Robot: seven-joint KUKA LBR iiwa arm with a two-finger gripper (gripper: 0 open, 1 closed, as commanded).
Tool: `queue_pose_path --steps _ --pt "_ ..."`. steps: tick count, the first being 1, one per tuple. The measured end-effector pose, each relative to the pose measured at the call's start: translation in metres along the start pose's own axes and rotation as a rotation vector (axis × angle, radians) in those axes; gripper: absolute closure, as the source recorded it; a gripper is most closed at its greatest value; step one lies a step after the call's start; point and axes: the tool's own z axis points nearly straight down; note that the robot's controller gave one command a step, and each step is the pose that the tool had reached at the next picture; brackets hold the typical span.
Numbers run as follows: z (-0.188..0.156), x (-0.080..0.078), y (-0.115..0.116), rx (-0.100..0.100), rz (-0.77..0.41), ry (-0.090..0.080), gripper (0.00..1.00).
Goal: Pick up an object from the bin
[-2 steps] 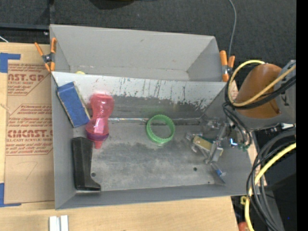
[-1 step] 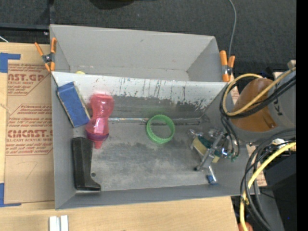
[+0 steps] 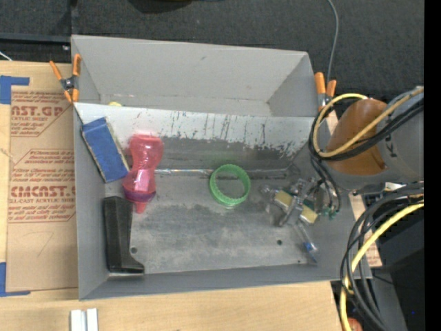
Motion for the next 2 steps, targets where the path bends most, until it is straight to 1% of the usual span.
queue_pose_path --steps 2 --pt "-0.0053 0.0004 0.0007 0.000 0.000 0.001 1.00"
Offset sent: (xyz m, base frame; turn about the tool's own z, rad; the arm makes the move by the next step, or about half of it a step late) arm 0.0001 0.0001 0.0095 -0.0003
